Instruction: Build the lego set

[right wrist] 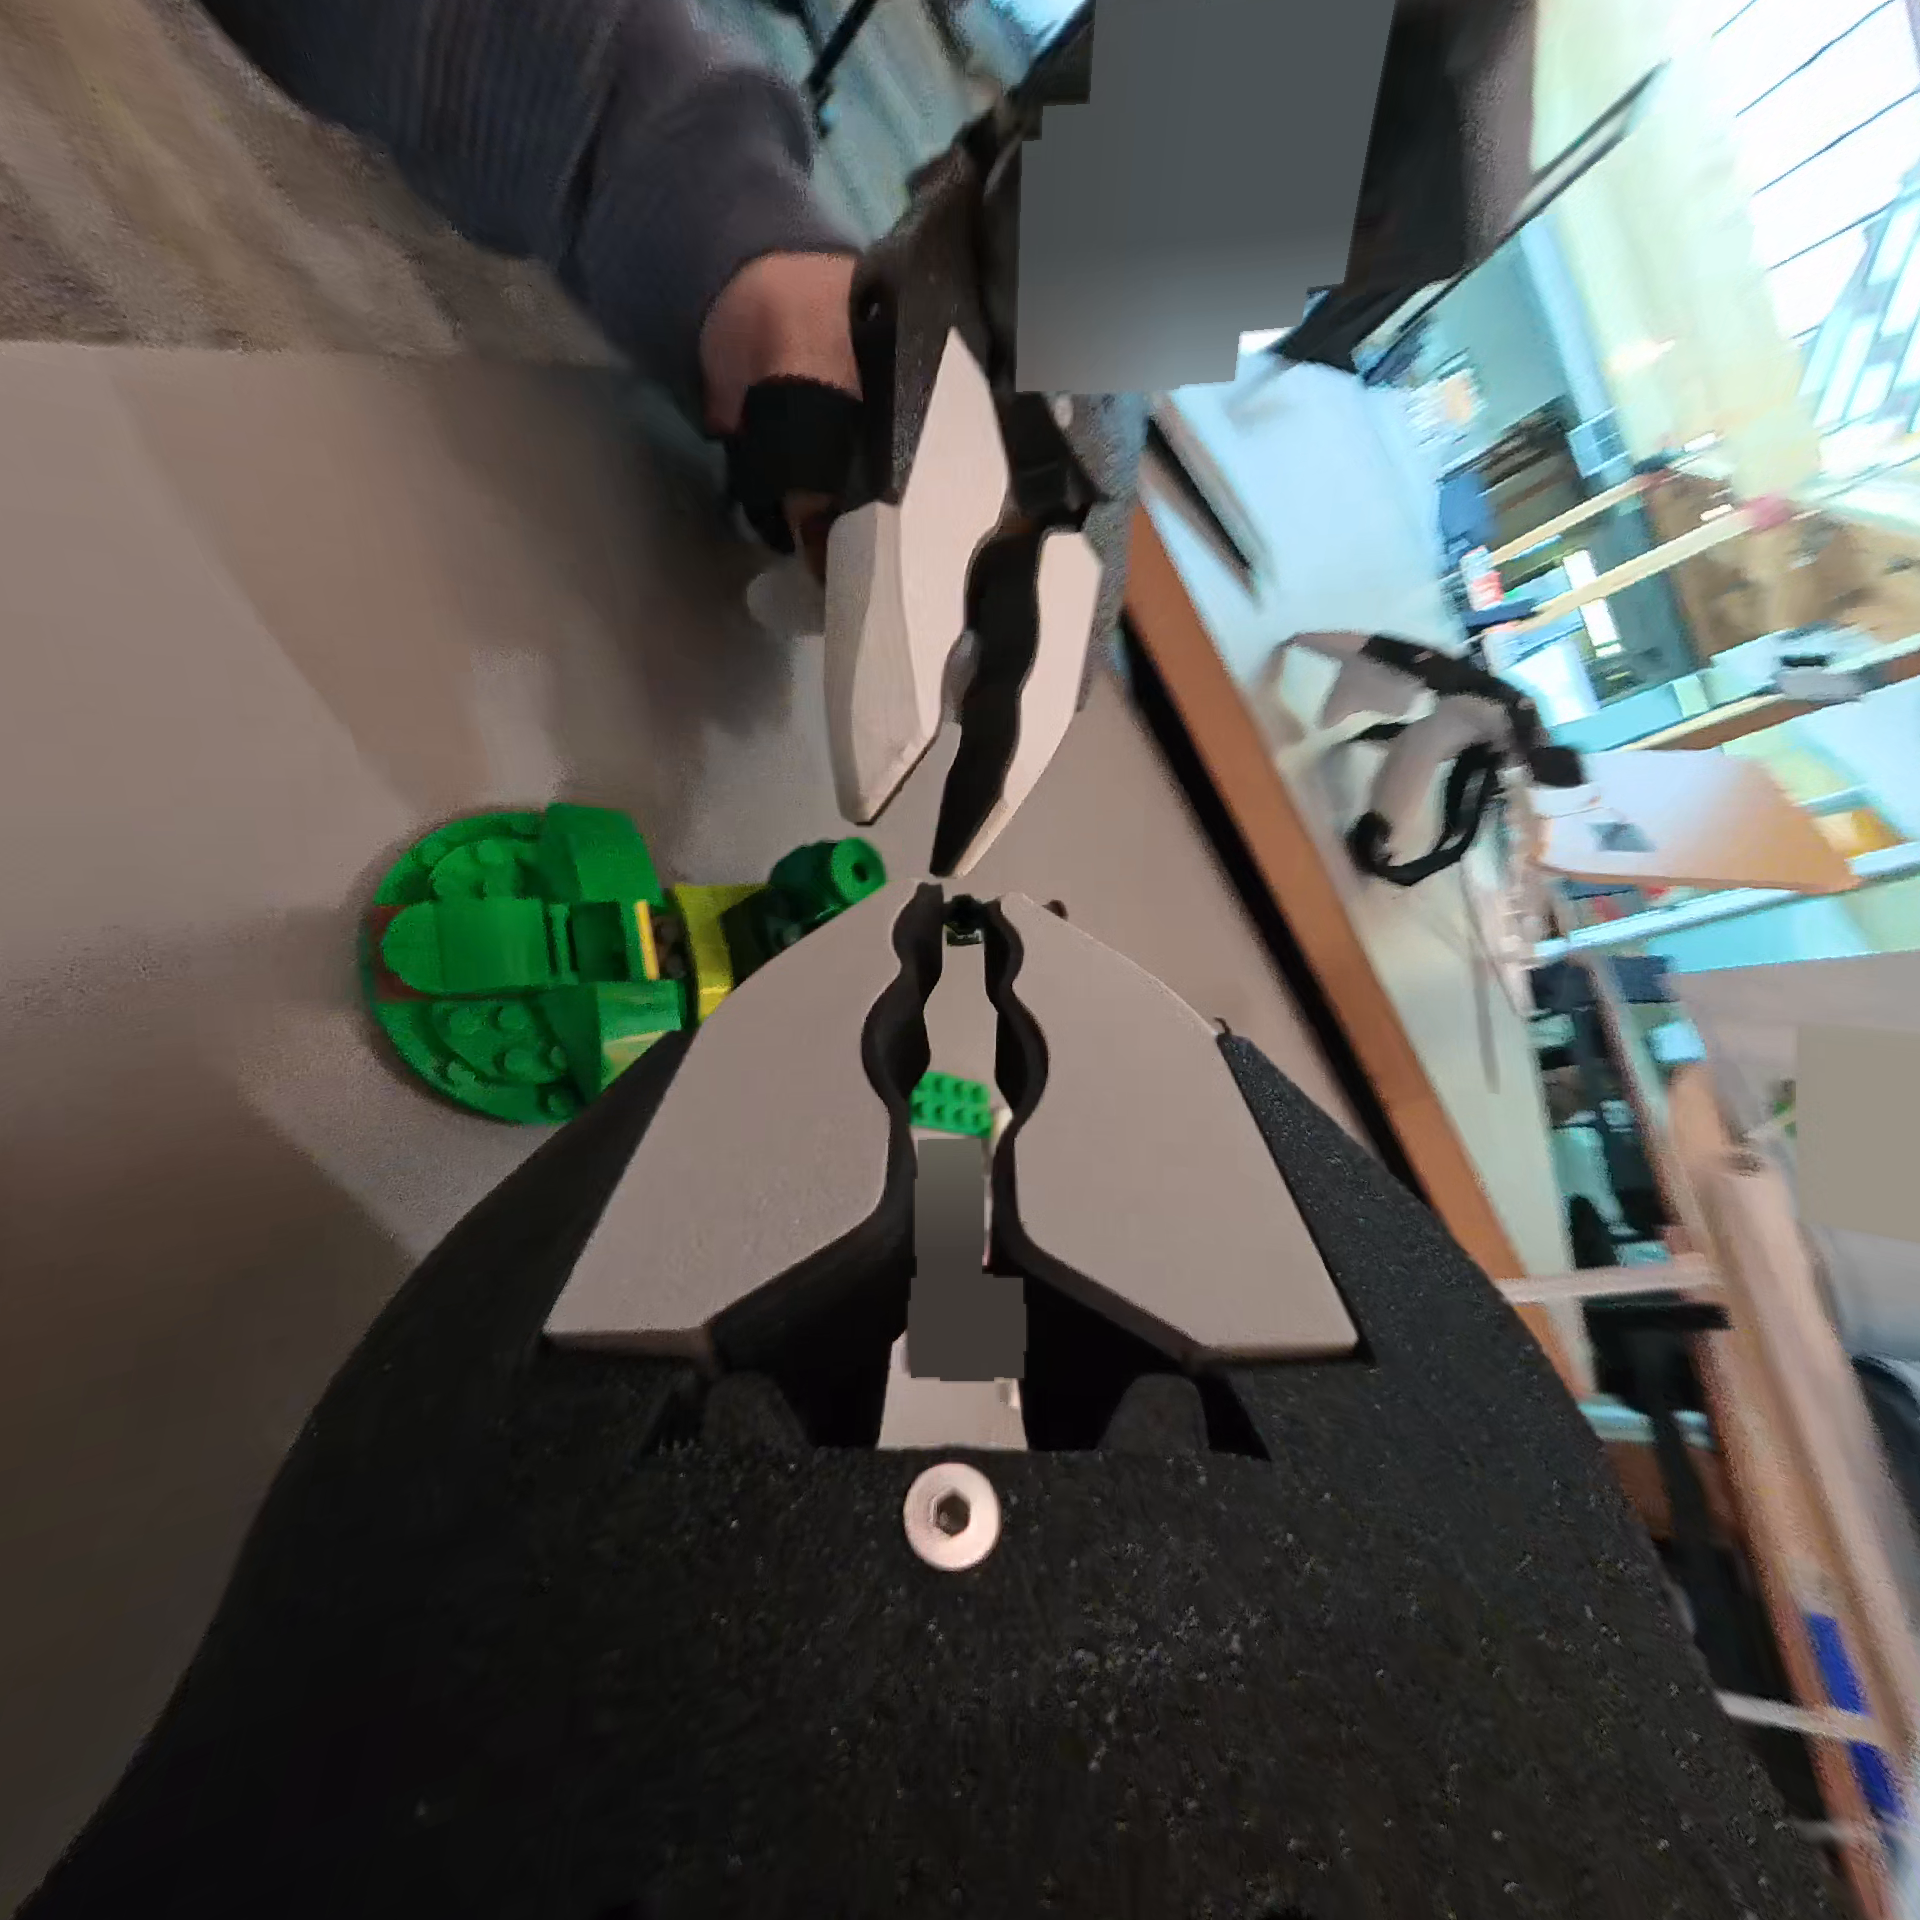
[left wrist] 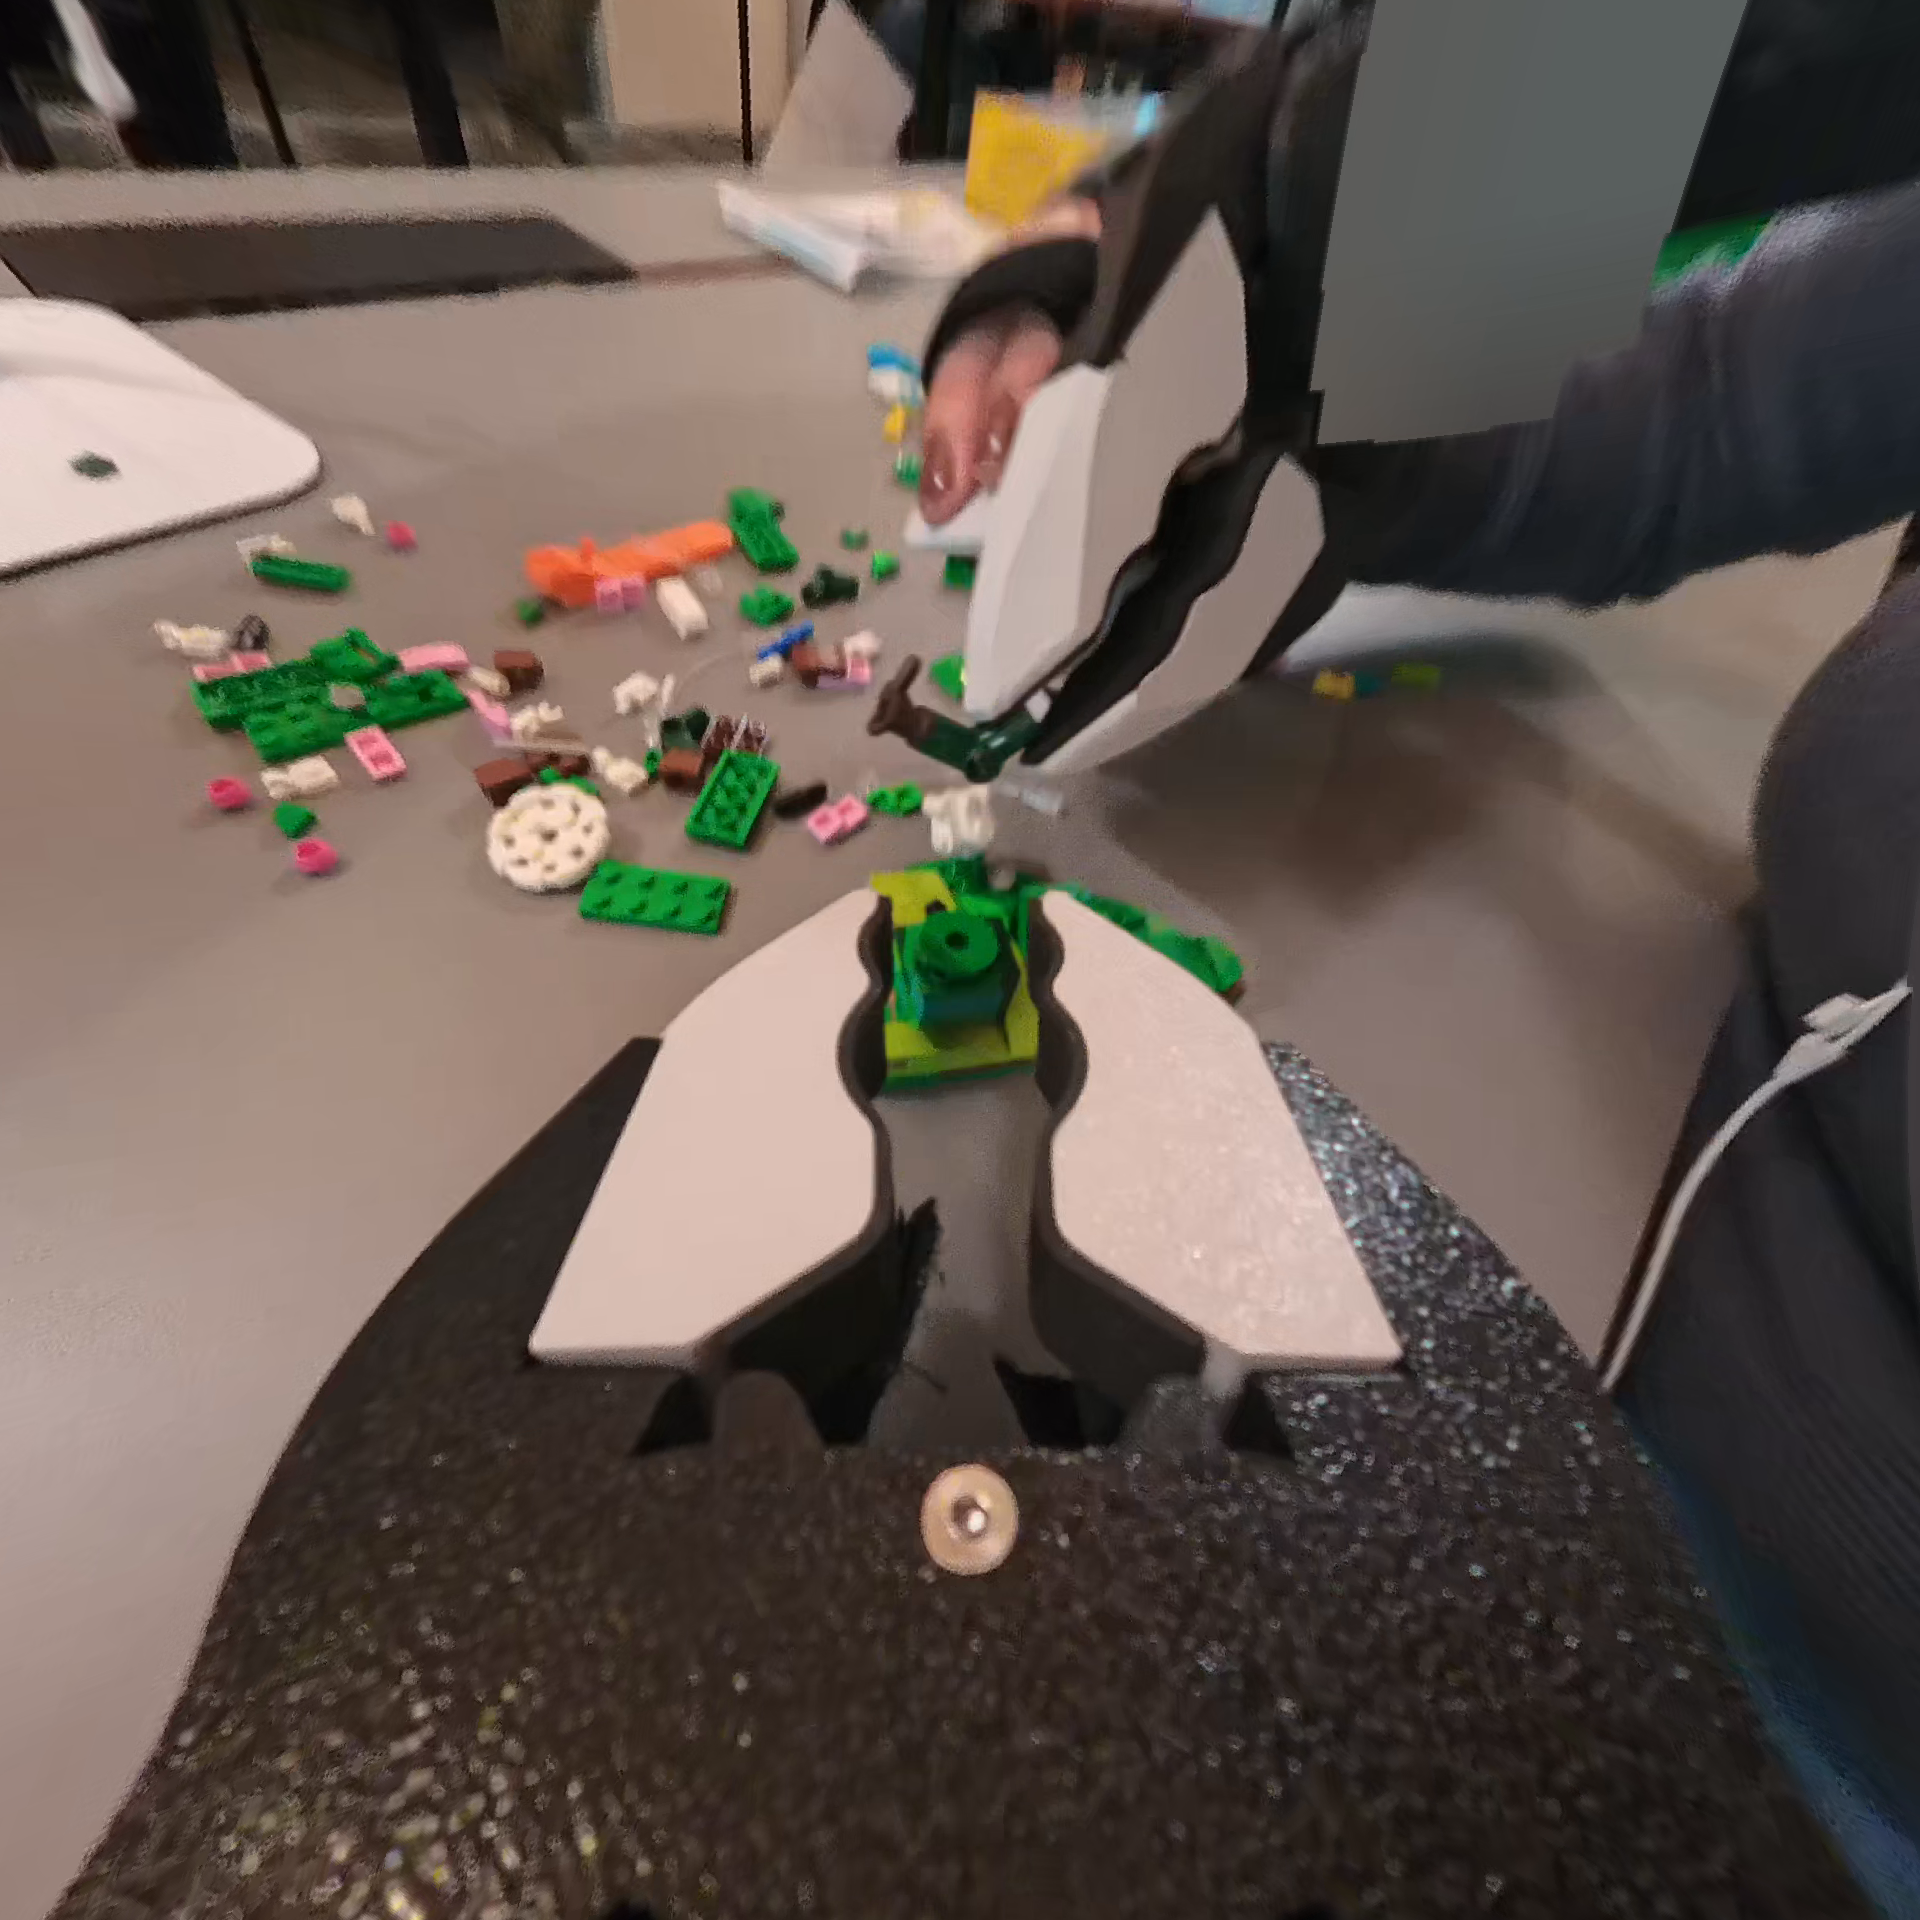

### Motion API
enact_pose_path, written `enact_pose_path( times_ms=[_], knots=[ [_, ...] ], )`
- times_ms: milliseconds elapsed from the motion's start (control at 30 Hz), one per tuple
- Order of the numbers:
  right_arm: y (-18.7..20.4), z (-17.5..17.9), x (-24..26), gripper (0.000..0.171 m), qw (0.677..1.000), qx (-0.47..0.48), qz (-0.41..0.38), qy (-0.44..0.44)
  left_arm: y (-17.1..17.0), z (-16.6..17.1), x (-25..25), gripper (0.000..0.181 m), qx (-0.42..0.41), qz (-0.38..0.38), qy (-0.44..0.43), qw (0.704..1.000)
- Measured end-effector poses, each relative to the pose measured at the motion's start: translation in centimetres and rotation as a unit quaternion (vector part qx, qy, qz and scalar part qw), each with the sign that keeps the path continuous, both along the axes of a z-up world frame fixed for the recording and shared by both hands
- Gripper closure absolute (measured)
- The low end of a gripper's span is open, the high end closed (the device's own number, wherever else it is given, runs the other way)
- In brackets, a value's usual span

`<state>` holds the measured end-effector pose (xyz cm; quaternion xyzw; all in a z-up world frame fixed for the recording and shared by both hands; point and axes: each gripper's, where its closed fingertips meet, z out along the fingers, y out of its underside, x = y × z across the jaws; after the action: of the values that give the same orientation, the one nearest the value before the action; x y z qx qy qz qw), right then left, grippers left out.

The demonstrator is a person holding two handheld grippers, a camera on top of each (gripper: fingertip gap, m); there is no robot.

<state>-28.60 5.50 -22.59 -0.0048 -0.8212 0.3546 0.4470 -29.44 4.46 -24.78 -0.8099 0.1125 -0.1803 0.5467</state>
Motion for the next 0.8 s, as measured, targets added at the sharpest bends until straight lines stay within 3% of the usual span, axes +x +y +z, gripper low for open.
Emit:
enact_pose_path(
  times_ms=[133, 300, 567, 800],
  knots=[
    [-0.4, 2.5, 1.1, 0.164, 0.993, 0.015, -0.011, 0.114, -0.4, 2.1, -0.2, 0.15, 0.059, -0.002, -0.069, 0.996],
    [-1.2, 3.3, 2.7, 0.164, 0.963, 0.12, -0.026, 0.239, -0.1, 4.4, 2.7, 0.146, 0.1, -0.06, -0.116, 0.986],
    [-1.8, 2.8, 3.5, 0.164, 0.942, 0.188, -0.041, 0.277, 0.3, 6.2, 4.1, 0.154, 0.14, -0.072, -0.157, 0.975],
    [-1.5, 2.7, 3.5, 0.164, 0.925, 0.225, -0.059, 0.299, 0.4, 6.0, 4.8, 0.168, 0.131, -0.079, -0.133, 0.979]
  ],
)
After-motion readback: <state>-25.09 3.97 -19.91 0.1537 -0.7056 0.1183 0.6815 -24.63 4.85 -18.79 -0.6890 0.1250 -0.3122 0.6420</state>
